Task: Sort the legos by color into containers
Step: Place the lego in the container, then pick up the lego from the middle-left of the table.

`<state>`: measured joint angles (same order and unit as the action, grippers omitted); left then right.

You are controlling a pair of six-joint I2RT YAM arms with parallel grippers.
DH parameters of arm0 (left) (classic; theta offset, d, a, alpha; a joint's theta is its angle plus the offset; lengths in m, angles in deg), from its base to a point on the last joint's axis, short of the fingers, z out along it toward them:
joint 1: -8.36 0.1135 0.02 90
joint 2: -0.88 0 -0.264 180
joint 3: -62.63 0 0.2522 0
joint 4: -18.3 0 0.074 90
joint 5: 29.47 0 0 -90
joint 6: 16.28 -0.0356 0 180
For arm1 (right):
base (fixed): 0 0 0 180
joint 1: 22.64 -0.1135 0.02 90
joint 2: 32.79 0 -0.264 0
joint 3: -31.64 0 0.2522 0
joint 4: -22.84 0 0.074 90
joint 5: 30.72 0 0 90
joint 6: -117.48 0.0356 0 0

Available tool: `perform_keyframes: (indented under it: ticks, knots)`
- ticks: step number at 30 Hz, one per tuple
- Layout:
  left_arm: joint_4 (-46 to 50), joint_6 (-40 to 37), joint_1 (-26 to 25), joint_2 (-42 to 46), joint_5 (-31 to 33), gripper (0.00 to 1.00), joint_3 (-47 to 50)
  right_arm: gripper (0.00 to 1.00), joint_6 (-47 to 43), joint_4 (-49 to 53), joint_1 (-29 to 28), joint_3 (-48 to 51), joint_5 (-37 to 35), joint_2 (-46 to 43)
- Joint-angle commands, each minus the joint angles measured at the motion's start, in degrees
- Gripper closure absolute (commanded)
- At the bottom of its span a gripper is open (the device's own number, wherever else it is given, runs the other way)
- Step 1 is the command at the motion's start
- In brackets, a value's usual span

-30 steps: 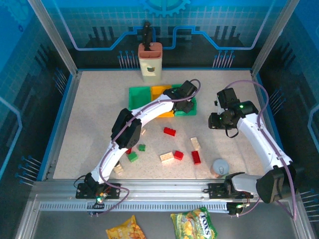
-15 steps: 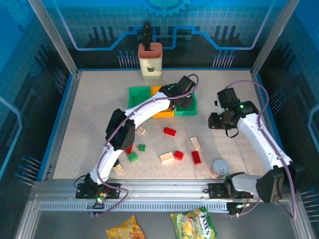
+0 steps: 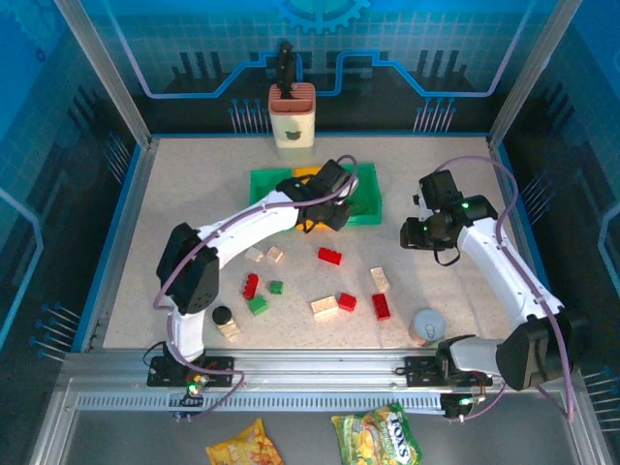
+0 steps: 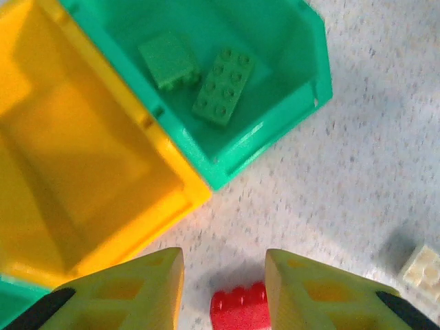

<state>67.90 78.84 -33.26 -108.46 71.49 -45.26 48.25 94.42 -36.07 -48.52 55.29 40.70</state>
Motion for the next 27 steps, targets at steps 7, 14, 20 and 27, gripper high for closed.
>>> perform_keyframes:
  ticks: [7,14,20,27]
  knots:
    - [2.9,7.8,1.6,14.0,-0.7,0.52,14.8,0.57,1.3,-2.3,-2.5,0.0,1.3,4.2]
    - [6.3,15.1,1.7,21.5,1.0,0.47,23.9,0.57,1.2,-3.1,-3.5,-1.0,1.4,6.3]
    - [11.0,23.0,1.7,26.8,2.7,0.49,29.7,0.57,1.0,-3.6,-4.2,-1.5,1.8,7.8]
    - [16.3,33.8,1.7,31.1,3.6,0.49,35.1,0.57,0.8,-4.7,-4.8,-1.7,2.2,9.3]
